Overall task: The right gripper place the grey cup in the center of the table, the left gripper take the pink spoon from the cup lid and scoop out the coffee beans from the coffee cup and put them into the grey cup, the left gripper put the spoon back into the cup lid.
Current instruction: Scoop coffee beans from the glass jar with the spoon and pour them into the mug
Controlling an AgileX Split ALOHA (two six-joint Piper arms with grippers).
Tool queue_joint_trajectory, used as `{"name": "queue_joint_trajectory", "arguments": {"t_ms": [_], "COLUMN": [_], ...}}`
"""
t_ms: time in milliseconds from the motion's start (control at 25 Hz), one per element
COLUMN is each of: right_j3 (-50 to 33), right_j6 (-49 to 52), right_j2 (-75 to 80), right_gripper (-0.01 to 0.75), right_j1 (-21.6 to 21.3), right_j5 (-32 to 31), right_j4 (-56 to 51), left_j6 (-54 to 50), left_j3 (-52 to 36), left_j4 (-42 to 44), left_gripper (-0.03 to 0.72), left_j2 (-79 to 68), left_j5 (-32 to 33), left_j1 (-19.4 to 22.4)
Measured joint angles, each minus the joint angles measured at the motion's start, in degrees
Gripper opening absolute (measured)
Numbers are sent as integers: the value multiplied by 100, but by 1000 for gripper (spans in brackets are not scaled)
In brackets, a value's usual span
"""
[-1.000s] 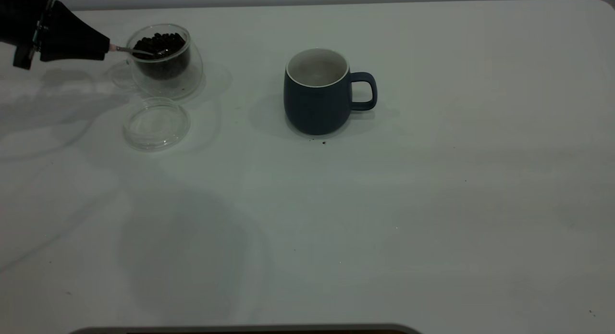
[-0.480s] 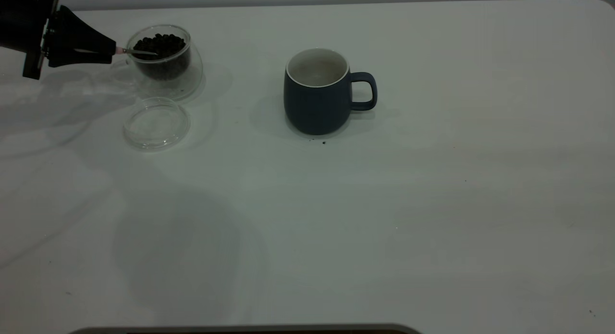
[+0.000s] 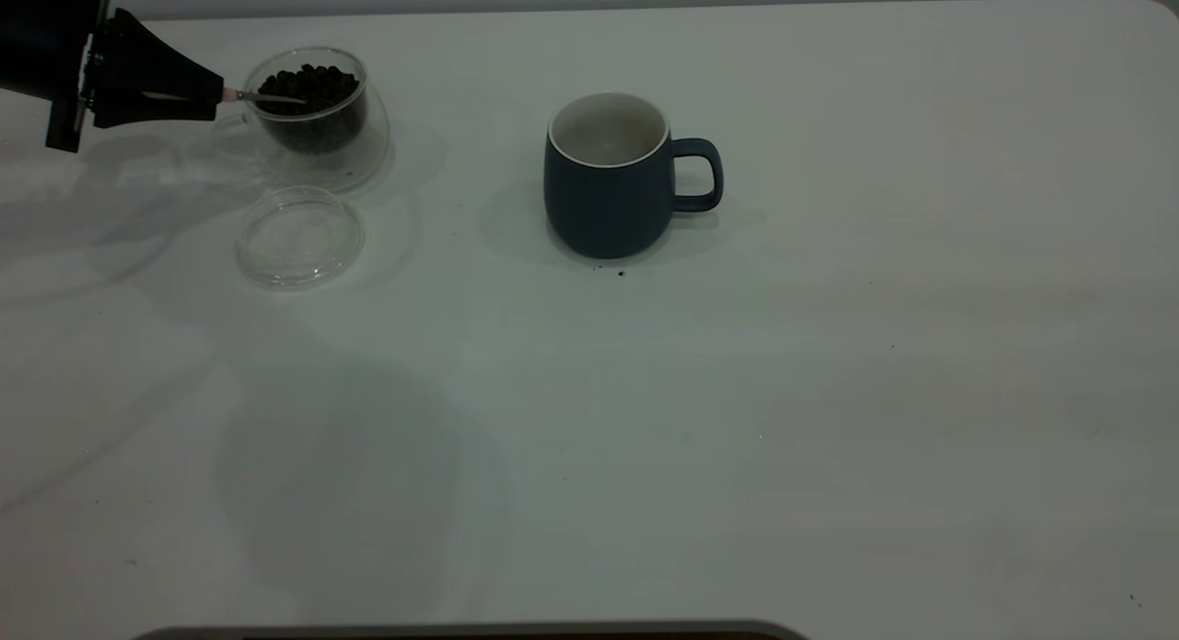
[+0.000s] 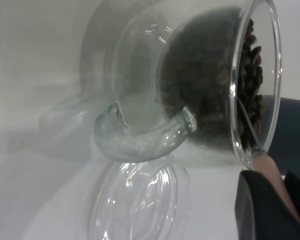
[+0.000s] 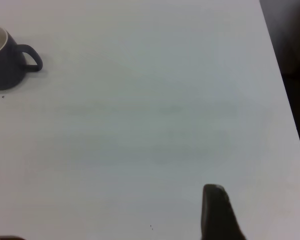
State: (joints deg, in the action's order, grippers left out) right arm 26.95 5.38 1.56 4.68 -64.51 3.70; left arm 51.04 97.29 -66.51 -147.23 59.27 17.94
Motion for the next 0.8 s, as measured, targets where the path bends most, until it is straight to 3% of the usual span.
{"name": "queue_joint_trajectory", "arguments": {"t_ms": [480, 800], "right_j3": [0, 0], "right_j6": [0, 0], "right_j2": [0, 0], "right_gripper": [455, 455], "right_j1": [0, 0], "right_j5": [0, 0], "right_j4": [0, 0], "left_j6": [-11, -17], "left_j3": [0, 0], "left_j4": [0, 0], "left_gripper": [115, 115], "left_j2": [0, 0], "left_j5": [358, 593], "left_j1": [395, 408]}}
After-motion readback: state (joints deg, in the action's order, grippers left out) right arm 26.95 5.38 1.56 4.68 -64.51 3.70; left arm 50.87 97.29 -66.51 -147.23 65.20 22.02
